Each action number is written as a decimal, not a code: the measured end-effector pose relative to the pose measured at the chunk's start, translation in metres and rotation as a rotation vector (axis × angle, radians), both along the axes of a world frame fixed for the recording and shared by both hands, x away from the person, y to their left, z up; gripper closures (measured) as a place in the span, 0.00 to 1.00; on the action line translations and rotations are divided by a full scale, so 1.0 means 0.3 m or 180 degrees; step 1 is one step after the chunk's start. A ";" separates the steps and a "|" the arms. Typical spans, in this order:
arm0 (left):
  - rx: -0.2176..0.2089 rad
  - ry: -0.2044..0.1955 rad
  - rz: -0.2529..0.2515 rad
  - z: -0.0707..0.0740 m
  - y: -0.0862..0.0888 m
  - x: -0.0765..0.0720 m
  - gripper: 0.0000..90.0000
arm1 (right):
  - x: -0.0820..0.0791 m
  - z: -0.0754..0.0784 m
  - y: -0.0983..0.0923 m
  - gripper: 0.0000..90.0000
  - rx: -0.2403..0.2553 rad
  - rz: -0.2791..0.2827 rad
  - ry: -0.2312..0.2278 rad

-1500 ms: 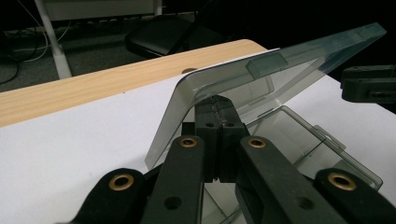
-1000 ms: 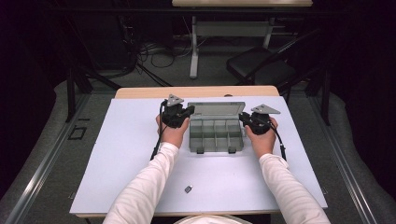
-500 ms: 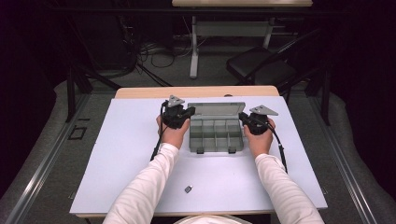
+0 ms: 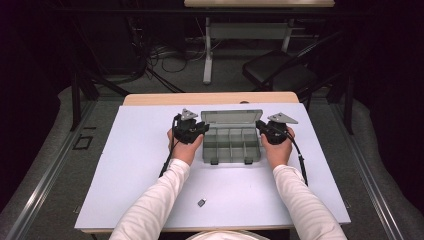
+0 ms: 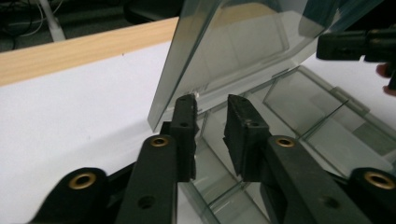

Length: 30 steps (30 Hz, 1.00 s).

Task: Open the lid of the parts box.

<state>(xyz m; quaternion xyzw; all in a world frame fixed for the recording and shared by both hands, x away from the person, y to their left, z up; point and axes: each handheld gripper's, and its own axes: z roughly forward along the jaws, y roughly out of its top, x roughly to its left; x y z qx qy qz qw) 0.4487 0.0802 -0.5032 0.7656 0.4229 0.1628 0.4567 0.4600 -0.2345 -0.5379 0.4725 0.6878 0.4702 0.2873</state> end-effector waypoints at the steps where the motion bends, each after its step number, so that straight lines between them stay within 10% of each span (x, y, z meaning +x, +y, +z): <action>1: 0.0021 0.0027 0.0001 -0.005 0.001 -0.001 0.77 | 0.000 0.000 0.000 0.94 0.0001 -0.0001 0.0000; 30: 0.0700 0.0228 -0.0145 -0.163 -0.053 -0.053 0.47 | -0.002 0.000 0.001 0.94 -0.0007 -0.0007 -0.0003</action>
